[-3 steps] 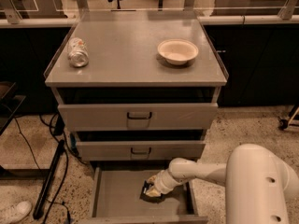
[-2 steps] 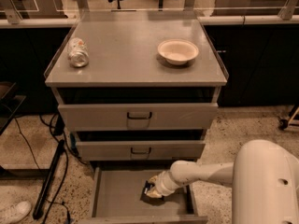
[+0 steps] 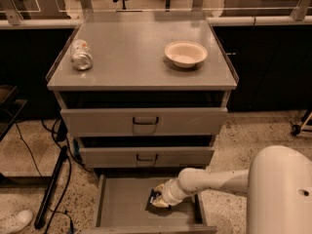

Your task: Pick rxbar blueberry from bottom drawer and place on counter

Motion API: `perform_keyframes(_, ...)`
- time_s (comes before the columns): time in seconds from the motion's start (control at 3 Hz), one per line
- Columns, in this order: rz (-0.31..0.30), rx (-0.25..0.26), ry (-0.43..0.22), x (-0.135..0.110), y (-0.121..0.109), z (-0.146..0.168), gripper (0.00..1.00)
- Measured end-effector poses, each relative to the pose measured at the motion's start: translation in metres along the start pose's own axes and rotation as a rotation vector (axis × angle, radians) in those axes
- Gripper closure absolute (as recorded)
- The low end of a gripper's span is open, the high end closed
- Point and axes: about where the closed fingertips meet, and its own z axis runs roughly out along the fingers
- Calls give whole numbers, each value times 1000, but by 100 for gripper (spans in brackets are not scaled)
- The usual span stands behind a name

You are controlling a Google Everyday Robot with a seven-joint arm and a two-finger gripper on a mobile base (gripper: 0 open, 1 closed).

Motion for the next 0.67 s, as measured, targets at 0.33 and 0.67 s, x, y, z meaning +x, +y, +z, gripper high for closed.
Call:
perform_keyframes(0.33,-10,24,14,-19,6,-26,100)
perform_keyframes(0.67,-62,68,34,-50,13,-62,100)
